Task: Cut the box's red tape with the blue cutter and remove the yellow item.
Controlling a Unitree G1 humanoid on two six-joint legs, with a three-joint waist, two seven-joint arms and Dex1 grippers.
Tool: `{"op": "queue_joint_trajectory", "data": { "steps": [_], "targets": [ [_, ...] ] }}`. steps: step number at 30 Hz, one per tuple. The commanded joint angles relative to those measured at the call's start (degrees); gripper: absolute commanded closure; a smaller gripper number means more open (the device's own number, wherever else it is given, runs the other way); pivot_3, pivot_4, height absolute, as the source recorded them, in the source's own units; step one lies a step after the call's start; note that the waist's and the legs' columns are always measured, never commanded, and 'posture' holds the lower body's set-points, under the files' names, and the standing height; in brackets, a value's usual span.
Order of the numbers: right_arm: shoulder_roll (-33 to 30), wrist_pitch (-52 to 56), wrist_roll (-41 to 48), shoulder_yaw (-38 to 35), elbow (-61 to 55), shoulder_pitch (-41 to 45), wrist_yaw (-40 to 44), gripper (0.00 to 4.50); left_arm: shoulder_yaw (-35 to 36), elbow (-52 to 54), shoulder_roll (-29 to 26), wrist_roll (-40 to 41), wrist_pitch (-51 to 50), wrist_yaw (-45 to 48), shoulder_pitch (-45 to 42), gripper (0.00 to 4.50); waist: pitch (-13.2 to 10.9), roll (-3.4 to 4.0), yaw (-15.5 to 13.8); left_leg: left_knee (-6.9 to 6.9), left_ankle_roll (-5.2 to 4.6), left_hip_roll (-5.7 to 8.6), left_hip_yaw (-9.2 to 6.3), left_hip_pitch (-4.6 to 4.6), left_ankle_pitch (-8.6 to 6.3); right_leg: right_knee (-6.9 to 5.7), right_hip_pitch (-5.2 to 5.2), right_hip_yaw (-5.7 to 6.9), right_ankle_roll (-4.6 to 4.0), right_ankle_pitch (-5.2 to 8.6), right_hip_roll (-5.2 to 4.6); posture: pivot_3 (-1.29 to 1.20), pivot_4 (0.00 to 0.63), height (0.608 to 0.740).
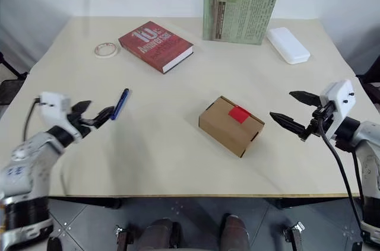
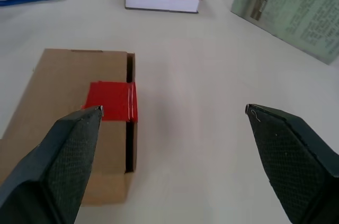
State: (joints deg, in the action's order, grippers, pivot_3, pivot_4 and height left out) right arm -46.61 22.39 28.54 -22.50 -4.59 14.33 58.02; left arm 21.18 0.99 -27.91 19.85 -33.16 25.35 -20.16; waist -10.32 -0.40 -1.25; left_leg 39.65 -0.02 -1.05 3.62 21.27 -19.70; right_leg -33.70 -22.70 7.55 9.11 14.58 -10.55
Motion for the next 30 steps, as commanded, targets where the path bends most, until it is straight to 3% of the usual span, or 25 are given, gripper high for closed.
{"op": "queue_joint_trajectory", "data": {
  "steps": [1,5,9,13,17,23,26,30],
  "targets": [
    [0.05,-1.04,0.92,-0.57,-3.35,-0.15,-1.3,0.0,-3.47,-7.66,0.16,-2.68,2.82,-1.5,-6.12,0.01,0.0,0.0,-0.1,-0.01,0.0,0.0,0.01,0.0,0.0,0.0,0.0,0.0,0.0,0.0,0.0,0.0,0.15,0.74],
    [0.58,-0.96,0.71,-0.67,-5.28,-1.6,-2.8,0.0,-6.81,-17.18,-0.12,-5.06,2.94,-1.68,-11.67,0.01,0.0,0.0,-0.1,-0.08,0.0,0.01,0.04,-0.03,-0.01,0.04,-0.01,0.03,0.01,0.0,0.0,0.0,0.15,0.74],
    [0.1,-0.75,0.55,-1.15,-8.04,-3.83,-3.73,0.0,-8.99,-19.17,-1.47,-5.75,-0.48,-0.74,-12.71,0.01,0.0,0.0,0.06,-0.17,0.0,0.01,0.09,-0.03,-0.01,0.1,-0.02,0.06,0.01,-0.01,0.0,0.0,0.15,0.74],
    [-0.31,-0.18,1.39,-1.91,-9.51,-4.65,-4.41,0.0,-9.17,-18.04,-1.67,-5.46,-4.86,-2.04,-12.51,0.01,0.01,0.01,0.11,-0.18,0.0,-0.01,0.12,-0.11,-0.01,0.06,-0.02,0.02,0.01,0.0,0.0,0.0,0.15,0.74],
    [-1.41,0.22,1.52,-3.49,-10.08,-5.52,-4.65,0.0,-6.7,-10.42,-0.78,-3.02,-16.14,-5.78,-9.42,0.01,0.02,0.03,0.09,-0.17,0.0,-0.01,0.12,-0.12,-0.01,0.05,-0.01,-0.01,0.01,-0.01,0.0,0.0,0.15,0.74],
    [-1.9,0.17,1.28,-1.89,-9.04,-4.07,-4.67,0.0,-4.68,-6.75,0.03,-2.02,-20.23,-8.15,-7.01,0.01,0.03,0.06,0.09,-0.2,0.02,-0.03,0.13,-0.17,-0.02,0.03,-0.01,-0.02,0.01,0.0,0.0,0.0,0.15,0.74],
    [-1.59,-0.4,0.81,-0.47,-7.75,-2.21,-4.55,0.0,-4.64,-10.06,0.22,-2.92,-18.86,-9.0,-7.56,0.6,0.11,0.18,0.13,-0.19,0.02,-0.02,0.19,-0.22,-0.02,0.03,0.01,-0.09,0.01,0.0,0.01,0.0,0.15,0.74],
    [-1.53,-0.62,0.43,0.59,-6.87,-0.52,-4.34,0.0,-4.85,-12.64,-0.45,-3.9,-16.73,-9.7,-8.56,1.74,0.14,0.23,0.04,-0.19,0.02,-0.02,0.2,-0.24,-0.02,0.02,0.01,-0.09,0.01,0.0,0.0,0.0,0.15,0.74]
  ]
}}
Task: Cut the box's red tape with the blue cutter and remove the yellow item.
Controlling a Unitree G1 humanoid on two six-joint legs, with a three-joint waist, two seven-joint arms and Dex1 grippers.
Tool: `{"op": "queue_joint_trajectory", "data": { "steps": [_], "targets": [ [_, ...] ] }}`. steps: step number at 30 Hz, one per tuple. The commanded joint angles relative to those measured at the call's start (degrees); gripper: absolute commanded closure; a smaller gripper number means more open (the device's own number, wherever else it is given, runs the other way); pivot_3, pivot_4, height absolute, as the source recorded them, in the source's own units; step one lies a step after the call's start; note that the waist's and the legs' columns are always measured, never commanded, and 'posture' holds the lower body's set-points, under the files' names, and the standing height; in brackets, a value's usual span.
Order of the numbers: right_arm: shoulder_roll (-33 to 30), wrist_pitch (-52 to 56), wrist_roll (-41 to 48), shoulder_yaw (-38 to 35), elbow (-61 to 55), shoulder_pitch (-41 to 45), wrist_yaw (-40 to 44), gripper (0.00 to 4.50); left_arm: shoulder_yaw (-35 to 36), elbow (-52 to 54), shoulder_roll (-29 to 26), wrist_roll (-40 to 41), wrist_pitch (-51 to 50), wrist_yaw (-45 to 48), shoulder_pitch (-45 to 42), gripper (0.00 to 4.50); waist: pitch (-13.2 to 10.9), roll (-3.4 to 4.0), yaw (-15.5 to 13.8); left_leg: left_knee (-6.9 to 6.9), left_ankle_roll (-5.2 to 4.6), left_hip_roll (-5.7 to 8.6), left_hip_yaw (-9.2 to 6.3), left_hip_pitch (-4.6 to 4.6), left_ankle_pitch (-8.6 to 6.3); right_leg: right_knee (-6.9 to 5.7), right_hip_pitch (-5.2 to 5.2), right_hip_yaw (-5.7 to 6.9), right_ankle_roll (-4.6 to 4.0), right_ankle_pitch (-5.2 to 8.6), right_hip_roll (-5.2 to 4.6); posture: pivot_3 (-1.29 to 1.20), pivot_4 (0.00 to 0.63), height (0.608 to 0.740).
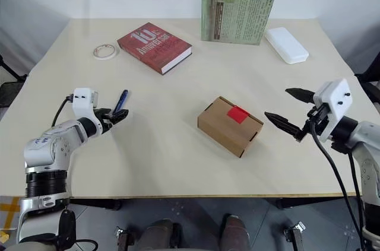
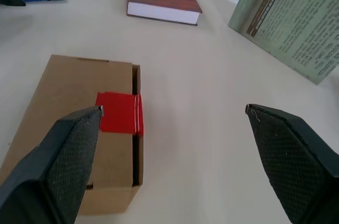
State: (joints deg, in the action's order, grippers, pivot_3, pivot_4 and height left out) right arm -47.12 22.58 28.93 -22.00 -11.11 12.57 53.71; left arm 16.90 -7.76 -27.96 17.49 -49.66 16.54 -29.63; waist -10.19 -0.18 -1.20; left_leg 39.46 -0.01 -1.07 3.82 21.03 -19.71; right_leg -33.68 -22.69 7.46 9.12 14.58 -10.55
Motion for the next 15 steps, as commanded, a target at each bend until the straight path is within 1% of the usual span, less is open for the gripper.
{"op": "queue_joint_trajectory", "data": {
  "steps": [1,7,9,10,12,14,15],
  "targets": [
    [-1.08,-0.85,0.02,0.18,-0.14,1.58,-0.06,0.0,-0.57,-4.41,-0.6,-1.53,0.07,-0.8,0.66,2.09,0.02,0.03,-0.02,0.0,0.0,0.0,0.0,0.0,0.0,-0.01,0.0,0.0,0.0,0.0,0.0,0.0,0.15,0.74],
    [-1.93,-0.71,0.21,0.12,-0.43,1.78,0.39,0.0,-1.21,-6.16,-2.28,-1.37,1.42,1.33,0.03,3.94,0.03,0.05,-0.06,0.0,0.0,0.01,0.0,0.02,0.0,0.02,0.0,0.01,0.0,0.0,0.0,0.0,0.15,0.74],
    [-2.62,-0.36,0.45,0.02,-1.0,2.02,0.85,0.0,-1.76,-6.66,-3.78,-1.26,1.91,3.49,-0.02,4.33,0.03,0.05,-0.05,0.0,0.0,0.01,0.0,0.02,0.0,0.02,0.0,0.01,0.0,0.0,0.0,0.0,0.15,0.74],
    [-2.89,-0.21,0.57,0.11,-1.18,2.25,0.96,0.0,-2.11,-6.87,-4.46,-1.29,2.1,4.44,-0.06,4.48,0.03,0.05,-0.05,0.0,0.0,0.0,0.0,0.03,0.0,0.02,-0.01,0.02,0.0,0.0,0.0,0.0,0.15,0.74],
    [-3.58,0.68,1.39,0.51,-2.09,3.14,1.13,0.0,-3.01,-5.98,-6.63,-0.66,3.65,8.55,0.52,4.48,0.03,0.05,0.24,-0.01,0.0,0.0,0.0,0.02,0.0,0.02,-0.01,0.02,0.0,0.0,0.0,0.0,0.15,0.74],
    [-4.17,2.3,2.35,1.95,-4.08,5.71,0.7,0.0,-4.74,-3.86,-10.87,0.3,7.06,16.78,2.36,4.48,0.03,0.05,0.66,-0.04,0.0,-0.01,0.03,0.04,0.0,0.02,-0.06,0.01,0.0,0.0,0.0,0.0,0.15,0.74],
    [-4.29,2.91,2.52,2.45,-4.69,6.62,0.41,0.0,-5.31,-3.32,-12.21,0.53,8.49,19.43,2.98,4.48,0.02,0.05,1.04,-0.08,0.01,-0.02,0.04,0.06,0.0,0.02,-0.11,0.01,-0.01,0.01,0.01,0.0,0.15,0.74]
  ]
}}
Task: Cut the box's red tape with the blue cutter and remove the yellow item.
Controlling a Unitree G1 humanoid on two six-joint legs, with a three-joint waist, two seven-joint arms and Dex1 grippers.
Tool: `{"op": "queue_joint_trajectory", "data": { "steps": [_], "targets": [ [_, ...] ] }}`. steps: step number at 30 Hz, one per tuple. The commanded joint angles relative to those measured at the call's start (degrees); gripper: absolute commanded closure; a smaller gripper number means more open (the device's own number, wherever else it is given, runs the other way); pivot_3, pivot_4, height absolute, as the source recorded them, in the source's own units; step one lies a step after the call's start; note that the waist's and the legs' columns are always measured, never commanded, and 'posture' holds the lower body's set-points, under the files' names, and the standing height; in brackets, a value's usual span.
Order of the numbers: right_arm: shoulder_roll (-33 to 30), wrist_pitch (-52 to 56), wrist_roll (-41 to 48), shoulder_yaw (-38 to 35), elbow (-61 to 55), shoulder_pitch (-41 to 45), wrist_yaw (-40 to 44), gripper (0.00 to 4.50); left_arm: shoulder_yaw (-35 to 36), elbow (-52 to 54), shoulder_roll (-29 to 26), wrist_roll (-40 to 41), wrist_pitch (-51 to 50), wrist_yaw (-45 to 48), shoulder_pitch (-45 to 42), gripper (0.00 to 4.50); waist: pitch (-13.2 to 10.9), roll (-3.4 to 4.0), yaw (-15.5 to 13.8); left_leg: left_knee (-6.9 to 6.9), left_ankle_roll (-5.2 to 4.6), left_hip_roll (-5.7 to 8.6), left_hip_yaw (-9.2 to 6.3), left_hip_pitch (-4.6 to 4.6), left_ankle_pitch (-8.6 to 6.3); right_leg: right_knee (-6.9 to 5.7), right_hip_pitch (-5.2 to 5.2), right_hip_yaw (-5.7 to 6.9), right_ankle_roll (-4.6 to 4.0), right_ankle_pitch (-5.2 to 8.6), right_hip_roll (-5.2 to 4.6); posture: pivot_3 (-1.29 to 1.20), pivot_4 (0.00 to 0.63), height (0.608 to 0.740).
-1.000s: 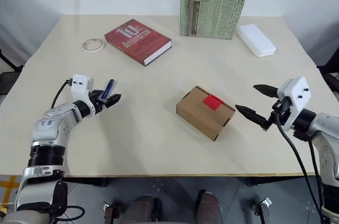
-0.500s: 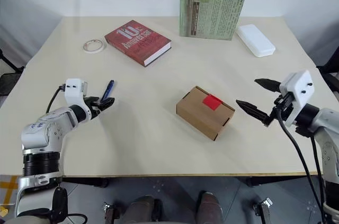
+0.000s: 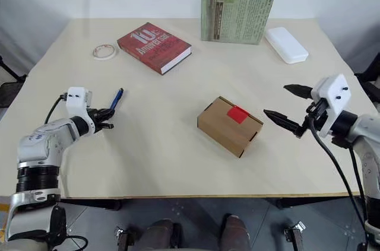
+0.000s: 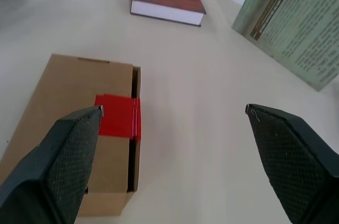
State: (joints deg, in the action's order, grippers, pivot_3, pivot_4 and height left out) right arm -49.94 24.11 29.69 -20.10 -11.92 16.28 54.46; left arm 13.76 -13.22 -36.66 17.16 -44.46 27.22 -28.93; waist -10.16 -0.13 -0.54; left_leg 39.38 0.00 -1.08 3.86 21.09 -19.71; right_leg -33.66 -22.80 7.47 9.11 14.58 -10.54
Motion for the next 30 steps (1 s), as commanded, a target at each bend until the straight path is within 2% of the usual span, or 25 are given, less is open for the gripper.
{"op": "queue_joint_trajectory", "data": {
  "steps": [1,5,9,13,20,24,30],
  "targets": [
    [-1.45,1.97,1.75,1.18,-4.34,3.93,-0.7,0.0,-2.63,2.37,-4.69,1.12,4.42,11.07,2.77,4.48,0.0,0.0,0.46,-0.04,0.01,-0.01,0.01,0.01,-0.01,0.0,-0.03,0.0,0.0,0.0,0.0,0.0,0.15,0.74],
    [-0.15,3.87,3.11,4.29,-6.6,8.5,-1.57,0.0,-1.97,4.3,-7.9,3.93,7.72,20.24,4.73,4.48,-0.04,-0.06,0.54,-0.09,0.02,-0.03,-0.01,0.1,-0.01,0.07,-0.09,0.06,0.0,0.0,0.0,0.0,0.15,0.74],
    [1.11,4.58,3.51,6.1,-7.34,11.08,-2.69,0.0,-0.04,8.14,-9.14,10.49,0.08,25.21,5.9,4.48,-0.11,-0.18,0.25,-0.09,0.02,-0.02,-0.05,0.19,-0.01,0.07,-0.14,0.1,0.0,0.0,0.0,0.0,0.15,0.74],
    [1.38,4.46,3.4,6.23,-7.73,10.11,-2.83,0.0,0.42,11.83,-9.77,14.54,-4.74,27.63,8.79,4.48,-0.11,-0.18,0.44,-0.11,0.02,-0.02,-0.05,0.19,-0.05,0.07,-0.15,0.12,0.0,0.0,0.0,0.0,0.15,0.74],
    [2.04,4.06,3.5,6.38,-8.79,7.78,-3.81,0.0,-3.12,8.55,-8.62,11.91,-3.29,26.6,11.11,4.48,-0.11,-0.18,0.54,-0.22,0.02,-0.04,0.02,0.14,-0.06,0.07,-0.2,0.12,0.0,0.0,0.02,0.0,0.15,0.74],
    [2.47,4.08,3.22,6.63,-8.8,7.93,-4.33,0.0,-5.58,3.59,-7.26,7.98,1.21,24.48,9.79,4.48,-0.1,-0.17,0.28,-0.21,0.03,-0.04,0.03,0.13,-0.06,0.06,-0.2,0.11,0.0,0.0,0.01,0.0,0.15,0.74],
    [2.39,4.29,3.32,6.15,-9.54,7.3,-4.9,0.0,-7.11,-2.24,-6.83,3.3,7.74,21.52,6.96,2.74,-0.09,-0.15,-0.35,-0.2,0.06,-0.04,0.05,0.04,0.07,-0.05,-0.19,0.07,-0.09,0.01,0.01,0.0,0.15,0.74]
  ]
}}
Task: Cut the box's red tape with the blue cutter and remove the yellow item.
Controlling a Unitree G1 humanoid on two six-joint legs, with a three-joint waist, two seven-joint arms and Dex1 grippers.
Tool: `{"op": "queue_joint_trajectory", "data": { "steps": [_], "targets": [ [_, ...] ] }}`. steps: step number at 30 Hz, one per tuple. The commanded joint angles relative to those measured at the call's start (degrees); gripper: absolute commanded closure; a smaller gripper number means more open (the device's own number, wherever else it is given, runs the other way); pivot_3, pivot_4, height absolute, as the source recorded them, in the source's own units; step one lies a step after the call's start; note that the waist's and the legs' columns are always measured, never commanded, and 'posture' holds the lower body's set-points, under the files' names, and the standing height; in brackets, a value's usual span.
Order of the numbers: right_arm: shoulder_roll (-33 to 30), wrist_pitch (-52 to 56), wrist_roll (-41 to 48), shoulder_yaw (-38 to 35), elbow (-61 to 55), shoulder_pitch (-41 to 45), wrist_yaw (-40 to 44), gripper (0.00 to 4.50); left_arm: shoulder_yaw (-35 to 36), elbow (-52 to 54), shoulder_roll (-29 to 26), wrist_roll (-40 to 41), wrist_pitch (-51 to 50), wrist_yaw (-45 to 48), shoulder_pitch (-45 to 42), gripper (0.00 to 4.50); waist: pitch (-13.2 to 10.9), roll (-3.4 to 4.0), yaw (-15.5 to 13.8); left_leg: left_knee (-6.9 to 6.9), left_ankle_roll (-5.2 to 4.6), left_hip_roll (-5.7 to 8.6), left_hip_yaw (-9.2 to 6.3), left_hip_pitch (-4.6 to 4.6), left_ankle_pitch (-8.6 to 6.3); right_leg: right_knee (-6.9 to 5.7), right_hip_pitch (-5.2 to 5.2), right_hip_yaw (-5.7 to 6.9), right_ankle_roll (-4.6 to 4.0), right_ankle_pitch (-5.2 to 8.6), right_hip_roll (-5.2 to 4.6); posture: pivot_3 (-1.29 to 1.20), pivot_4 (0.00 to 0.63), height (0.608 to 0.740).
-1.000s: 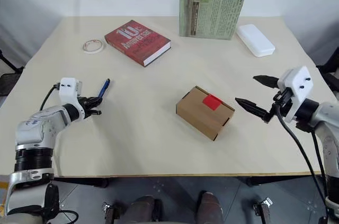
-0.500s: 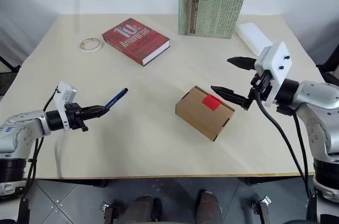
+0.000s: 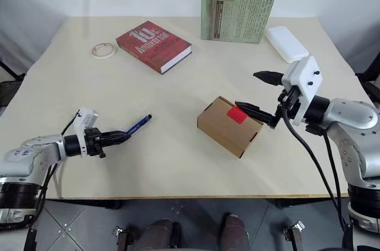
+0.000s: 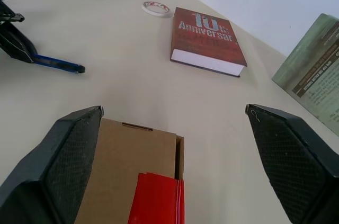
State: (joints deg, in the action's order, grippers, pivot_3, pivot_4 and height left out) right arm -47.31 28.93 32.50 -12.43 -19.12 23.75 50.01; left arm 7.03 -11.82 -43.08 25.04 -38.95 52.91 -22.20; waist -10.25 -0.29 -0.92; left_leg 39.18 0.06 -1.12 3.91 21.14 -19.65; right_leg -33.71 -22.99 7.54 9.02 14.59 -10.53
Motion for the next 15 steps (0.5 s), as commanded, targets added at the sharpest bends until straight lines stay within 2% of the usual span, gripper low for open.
{"op": "queue_joint_trajectory", "data": {
  "steps": [1,6,10,15],
  "targets": [
    [-0.27,-0.48,0.57,-1.57,-2.44,-0.25,-0.51,0.0,-0.54,-3.9,-0.49,-4.82,2.84,-4.14,0.15,2.46,0.01,0.02,0.06,0.0,0.03,-0.01,0.0,-0.01,0.03,-0.01,0.0,0.0,-0.05,0.01,0.0,0.0,0.15,0.74],
    [-0.51,-0.36,0.52,-1.93,-3.03,-1.03,-0.97,0.0,-1.26,-4.79,-1.28,-8.06,10.09,-4.67,0.85,1.11,0.03,0.06,0.11,0.0,0.1,-0.04,0.0,-0.06,0.15,-0.1,0.0,-0.01,-0.19,0.0,0.01,0.0,0.15,0.74],
    [-0.69,-0.56,0.4,-1.96,-3.02,-0.94,-1.14,0.0,-2.91,-2.22,-3.56,-10.94,12.52,-3.7,4.59,0.01,0.06,0.11,0.72,0.0,0.11,-0.1,0.01,-0.07,0.17,-0.12,-0.01,0.0,-0.26,-0.01,0.03,0.0,0.15,0.74],
    [-0.78,-0.44,0.51,-2.13,-3.4,-1.22,-1.27,0.0,-2.95,0.76,-5.04,-12.43,12.69,-4.64,9.21,0.01,0.15,0.25,1.55,-0.08,0.18,-0.26,0.07,-0.11,0.13,-0.14,-0.07,-0.01,-0.28,0.0,0.15,0.0,0.15,0.74]
  ]
}}
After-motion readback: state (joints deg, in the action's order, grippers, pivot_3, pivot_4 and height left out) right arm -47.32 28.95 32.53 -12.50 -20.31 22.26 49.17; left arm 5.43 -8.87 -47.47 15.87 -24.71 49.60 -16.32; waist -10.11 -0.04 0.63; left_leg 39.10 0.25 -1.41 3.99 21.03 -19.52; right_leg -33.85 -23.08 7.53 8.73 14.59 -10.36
